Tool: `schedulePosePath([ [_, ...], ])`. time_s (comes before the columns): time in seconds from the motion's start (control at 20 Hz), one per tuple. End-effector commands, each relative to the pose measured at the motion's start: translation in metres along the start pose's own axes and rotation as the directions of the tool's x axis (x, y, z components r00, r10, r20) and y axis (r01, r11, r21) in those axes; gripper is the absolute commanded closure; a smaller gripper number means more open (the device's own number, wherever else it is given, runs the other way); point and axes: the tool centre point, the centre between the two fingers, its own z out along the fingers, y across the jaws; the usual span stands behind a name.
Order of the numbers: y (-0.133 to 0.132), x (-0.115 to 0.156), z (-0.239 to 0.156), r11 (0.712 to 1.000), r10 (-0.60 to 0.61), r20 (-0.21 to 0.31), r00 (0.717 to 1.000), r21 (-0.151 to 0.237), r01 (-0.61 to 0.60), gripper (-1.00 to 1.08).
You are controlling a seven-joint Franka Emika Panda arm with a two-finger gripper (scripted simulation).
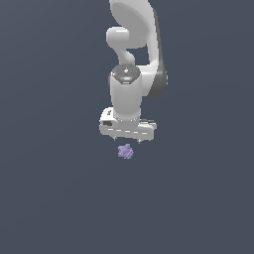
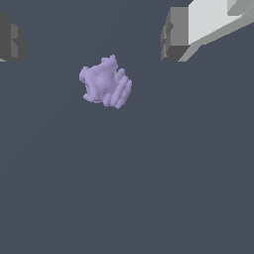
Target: Pick up the object and move it to a goal position.
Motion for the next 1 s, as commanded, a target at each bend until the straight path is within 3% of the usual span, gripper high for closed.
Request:
schedulePosePath([
  [0.0,0.001,-0.002,0.009,0.999,0.053,0.004,0.999,-0.001,-0.053,-0.92],
  [0.5,0.007,-0.011,0.052,0.951,0.308,0.02,0.951,-0.014,-0.308,-0.92],
  [0.95,0.011,-0.016,0.072,0.903,0.429,0.022,0.903,-0.026,-0.428,-0.92],
])
